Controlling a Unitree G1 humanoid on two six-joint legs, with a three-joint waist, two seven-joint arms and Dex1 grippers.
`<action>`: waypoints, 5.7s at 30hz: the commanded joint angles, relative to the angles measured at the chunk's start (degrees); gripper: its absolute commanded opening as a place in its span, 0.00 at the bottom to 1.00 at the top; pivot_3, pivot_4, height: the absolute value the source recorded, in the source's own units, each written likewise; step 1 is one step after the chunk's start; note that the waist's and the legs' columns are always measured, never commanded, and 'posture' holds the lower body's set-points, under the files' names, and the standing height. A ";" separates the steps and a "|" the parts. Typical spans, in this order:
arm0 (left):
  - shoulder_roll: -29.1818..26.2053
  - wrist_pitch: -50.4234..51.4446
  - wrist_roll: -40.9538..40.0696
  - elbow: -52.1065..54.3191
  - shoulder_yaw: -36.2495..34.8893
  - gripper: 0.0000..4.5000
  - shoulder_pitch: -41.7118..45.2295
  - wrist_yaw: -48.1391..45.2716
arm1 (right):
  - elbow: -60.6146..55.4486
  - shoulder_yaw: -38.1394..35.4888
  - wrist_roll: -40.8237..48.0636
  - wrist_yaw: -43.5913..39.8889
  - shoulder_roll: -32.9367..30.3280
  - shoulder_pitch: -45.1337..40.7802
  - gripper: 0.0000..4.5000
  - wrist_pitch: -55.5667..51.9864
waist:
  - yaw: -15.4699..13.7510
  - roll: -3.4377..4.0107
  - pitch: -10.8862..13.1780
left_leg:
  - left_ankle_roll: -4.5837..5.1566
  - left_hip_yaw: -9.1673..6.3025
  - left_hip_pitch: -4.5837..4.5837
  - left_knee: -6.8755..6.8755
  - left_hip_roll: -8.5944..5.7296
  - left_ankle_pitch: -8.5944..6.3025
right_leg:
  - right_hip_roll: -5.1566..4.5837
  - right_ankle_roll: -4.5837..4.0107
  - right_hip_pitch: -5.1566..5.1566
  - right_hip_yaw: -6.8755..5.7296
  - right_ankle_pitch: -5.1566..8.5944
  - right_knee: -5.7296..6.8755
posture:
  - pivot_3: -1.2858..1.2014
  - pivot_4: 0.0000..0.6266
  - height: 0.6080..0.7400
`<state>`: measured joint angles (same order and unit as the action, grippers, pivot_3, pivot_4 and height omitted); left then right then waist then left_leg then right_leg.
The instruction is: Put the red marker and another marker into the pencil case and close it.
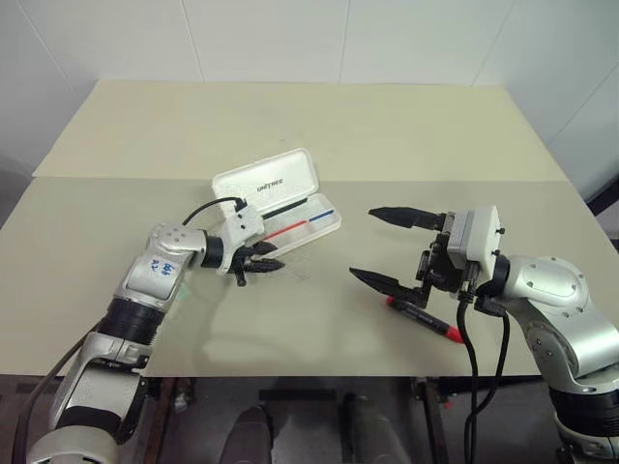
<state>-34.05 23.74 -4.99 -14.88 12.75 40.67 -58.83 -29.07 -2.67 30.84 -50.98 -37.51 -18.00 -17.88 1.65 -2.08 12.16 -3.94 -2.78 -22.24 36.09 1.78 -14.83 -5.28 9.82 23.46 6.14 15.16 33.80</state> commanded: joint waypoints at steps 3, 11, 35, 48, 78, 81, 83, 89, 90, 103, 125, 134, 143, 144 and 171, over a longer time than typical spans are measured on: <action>-0.08 -0.25 1.54 -0.60 1.40 0.01 1.66 -1.54 | -2.16 -1.48 1.94 -0.92 -1.49 -0.57 1.00 -0.60 | -0.10 0.00 0.00 | 0.00 -0.01 0.00 -0.01 0.00 0.00 | 0.00 0.02 0.00 0.00 0.02 0.02 | 0.52 0.24 1.00; 1.40 -4.08 -0.39 0.26 0.07 0.01 1.02 -2.44 | -0.84 -3.10 3.18 -2.98 -4.17 1.27 1.00 -1.48 | -0.24 0.00 0.00 | 0.00 -0.04 -0.02 0.01 -0.01 0.00 | -0.01 0.02 -0.01 -0.02 0.03 0.02 | 0.52 0.24 1.00; -3.29 -12.84 -3.48 10.71 0.72 0.01 -9.54 -15.63 | -3.35 -13.56 5.89 -3.35 -10.15 11.69 1.00 -4.81 | -0.05 0.00 0.00 | 0.02 -0.02 -0.02 0.05 -0.01 -0.01 | -0.02 -0.22 0.00 0.01 0.18 0.05 | 0.52 0.24 1.00; -2.24 -9.15 -4.41 12.76 0.11 0.59 -8.55 -13.73 | -1.79 -11.34 5.69 -3.94 -9.78 9.76 1.00 -4.78 | 0.05 0.00 0.00 | 0.02 -0.02 -0.02 0.07 -0.01 -0.01 | -0.01 -0.22 0.00 0.01 0.18 0.06 | 0.52 0.24 1.00; -10.03 -10.57 -21.37 18.10 -19.51 0.99 -15.65 -17.49 | 8.38 -17.00 2.54 -9.96 -13.31 20.19 1.00 -3.87 | 0.02 0.00 0.00 | 0.02 -0.01 0.02 0.11 0.00 -0.01 | -0.02 -0.45 -0.03 0.01 0.29 0.08 | 0.52 0.24 1.00; -10.51 -9.21 -23.21 18.57 -20.09 0.99 -15.29 -17.65 | 9.55 -17.31 1.58 -10.95 -13.88 22.13 1.00 -2.90 | 0.02 0.00 0.00 | 0.02 -0.01 0.02 0.10 0.00 -0.01 | -0.02 -0.43 -0.02 0.01 0.28 0.08 | 0.52 0.24 1.00; -10.85 -6.56 -26.07 19.47 -21.91 0.99 -14.47 -17.07 | 10.94 -17.39 1.13 -11.43 -13.73 23.32 1.00 -2.76 | 0.05 0.00 0.00 | 0.02 -0.01 0.02 0.10 -0.01 -0.01 | -0.02 -0.42 -0.03 0.01 0.28 0.08 | 0.52 0.24 1.00; -13.59 -0.80 -31.48 20.38 -24.85 0.99 -13.83 -18.26 | 15.78 -15.44 -0.75 -12.22 -12.56 24.96 1.00 -1.39 | 0.34 0.00 0.00 | 0.03 0.00 0.06 0.11 0.00 0.00 | -0.01 -0.41 -0.03 0.03 0.28 0.12 | 0.52 0.24 1.00; -14.05 -0.35 -31.89 20.27 -24.87 0.99 -13.99 -18.70 | 16.22 -15.03 -0.88 -12.31 -12.33 24.96 1.00 -1.29 | 0.32 0.00 0.00 | 0.03 0.00 0.06 0.11 0.00 0.00 | -0.01 -0.41 -0.03 0.03 0.28 0.13 | 0.52 0.24 1.00; -17.01 -7.46 -28.17 14.05 -23.20 0.99 -13.57 -26.04 | 20.01 -7.53 -4.41 -11.20 -6.67 21.23 1.00 1.13 | 0.26 -0.01 0.00 | 0.03 0.02 0.06 0.12 0.00 0.01 | -0.01 -0.54 -0.03 0.04 0.34 0.12 | 0.52 0.24 1.00; -15.36 -13.93 -25.15 9.38 -21.52 1.00 -11.81 -25.27 | 19.60 -8.79 -7.15 -9.22 -6.58 19.74 0.13 6.81 | 0.25 -0.01 -0.01 | 0.03 0.01 0.06 0.15 0.00 0.01 | 0.00 -0.39 -0.02 0.03 0.26 0.19 | 0.52 0.24 1.00; -14.52 -15.66 -24.65 9.36 -22.56 1.00 -14.10 -22.35 | 19.23 -10.08 -3.20 -12.34 -13.41 1.19 0.13 2.55 | 0.46 0.02 0.01 | 0.05 0.03 0.09 0.17 0.01 0.02 | 0.01 -0.36 -0.01 0.05 0.24 0.27 | 0.52 0.24 1.00; -12.76 -16.21 -24.53 10.25 -22.56 1.00 -15.84 -19.23 | 27.91 3.53 -6.50 -16.80 -4.32 -18.54 0.13 3.89 | 1.12 0.01 0.01 | 0.04 0.02 0.06 0.08 0.03 0.01 | -0.01 -0.05 0.02 0.00 0.07 0.22 | 0.52 0.24 1.00; -12.58 -16.28 -24.42 10.23 -22.50 1.00 -15.76 -19.03 | 29.02 4.25 -6.93 -17.36 -3.39 -19.33 0.13 4.37 | 1.30 0.01 0.01 | 0.04 0.01 0.05 0.08 0.03 0.01 | -0.01 -0.04 0.03 0.00 0.07 0.23 | 0.52 0.24 1.00; -8.56 -17.98 -22.34 14.11 -20.64 1.00 -17.26 -13.21 | 55.90 13.44 -18.86 -18.10 21.39 -27.10 0.13 18.81 | 2.47 0.08 0.05 | 0.02 -0.02 0.03 0.05 0.03 0.02 | 0.00 -0.05 0.16 -0.03 0.09 0.72 | 0.52 0.24 1.00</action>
<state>-42.75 6.68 -27.51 -2.64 -7.80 23.95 -72.62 30.04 10.94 11.38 -69.71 -16.30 -45.40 1.14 4.11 -2.00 12.20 -3.93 -2.80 -22.21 36.15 1.81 -14.81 -5.29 9.78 23.62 6.11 15.24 34.54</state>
